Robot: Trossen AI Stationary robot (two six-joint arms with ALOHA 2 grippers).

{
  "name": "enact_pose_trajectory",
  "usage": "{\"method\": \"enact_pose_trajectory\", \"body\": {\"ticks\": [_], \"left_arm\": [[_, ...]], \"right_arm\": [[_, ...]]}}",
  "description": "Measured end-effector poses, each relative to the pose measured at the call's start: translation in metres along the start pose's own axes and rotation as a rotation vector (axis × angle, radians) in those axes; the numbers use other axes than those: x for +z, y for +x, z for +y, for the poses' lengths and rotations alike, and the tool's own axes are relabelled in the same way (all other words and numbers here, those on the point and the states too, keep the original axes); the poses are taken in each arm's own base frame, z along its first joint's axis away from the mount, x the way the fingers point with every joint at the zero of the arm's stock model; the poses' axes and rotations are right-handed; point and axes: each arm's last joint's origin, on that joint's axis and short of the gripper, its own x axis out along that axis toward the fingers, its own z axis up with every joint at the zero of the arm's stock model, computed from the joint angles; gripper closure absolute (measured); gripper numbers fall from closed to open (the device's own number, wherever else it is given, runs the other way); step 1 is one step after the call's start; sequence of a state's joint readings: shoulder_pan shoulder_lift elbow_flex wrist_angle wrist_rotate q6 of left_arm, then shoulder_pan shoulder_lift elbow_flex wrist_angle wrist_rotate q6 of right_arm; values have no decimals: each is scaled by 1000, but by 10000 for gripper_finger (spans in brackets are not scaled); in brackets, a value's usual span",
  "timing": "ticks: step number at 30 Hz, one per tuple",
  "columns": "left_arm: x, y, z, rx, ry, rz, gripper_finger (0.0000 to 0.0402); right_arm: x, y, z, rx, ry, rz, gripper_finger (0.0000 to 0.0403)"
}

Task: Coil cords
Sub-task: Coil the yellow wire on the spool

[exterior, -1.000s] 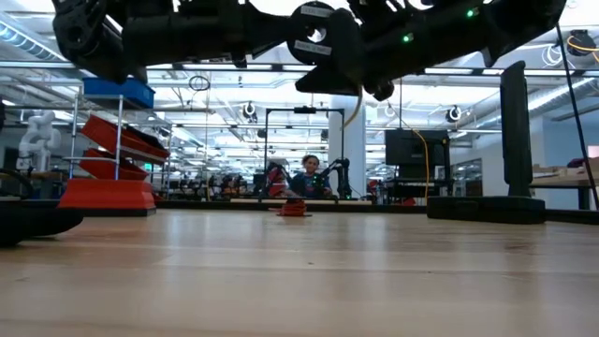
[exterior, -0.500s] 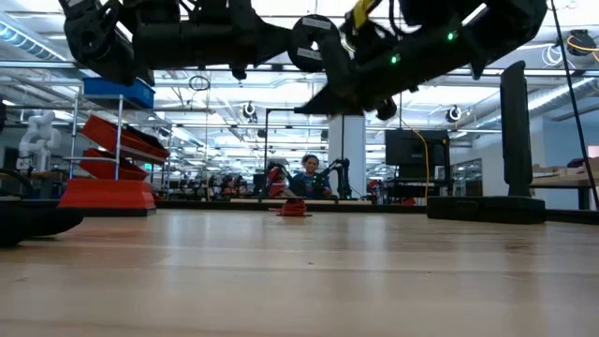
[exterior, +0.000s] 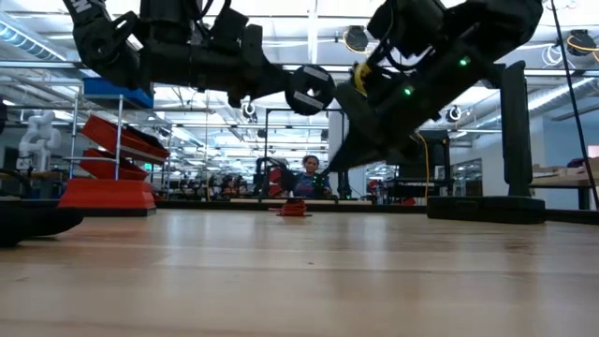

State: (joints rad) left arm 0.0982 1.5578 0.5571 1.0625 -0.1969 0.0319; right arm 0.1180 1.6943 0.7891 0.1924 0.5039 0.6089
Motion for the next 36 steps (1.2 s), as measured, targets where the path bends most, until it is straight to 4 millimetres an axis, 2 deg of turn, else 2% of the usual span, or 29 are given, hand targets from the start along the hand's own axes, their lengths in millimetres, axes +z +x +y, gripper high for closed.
{"method": "enact_pose_trajectory", "body": {"ticks": [7,11,18,22,31,36], "left_arm": [[-1,0,3,4,29,8,402],[-6,1,7,15,42,59,402],[-11,1,11,24,51,112,402],[-12,1,11,22,52,120,402],[-13,1,11,22,51,134,402],[-14,1,10,21,52,137,402]], "right_arm": [[-25,-13,9,-21,-6,136,399],[-39,-24,18,-6,-88,176,399],[-54,-48,41,-56,-265,6,399],[-54,-53,47,-75,-311,-74,386],[-41,-52,43,-285,-319,-283,286],[-29,-44,38,-328,-325,-311,271]]}}
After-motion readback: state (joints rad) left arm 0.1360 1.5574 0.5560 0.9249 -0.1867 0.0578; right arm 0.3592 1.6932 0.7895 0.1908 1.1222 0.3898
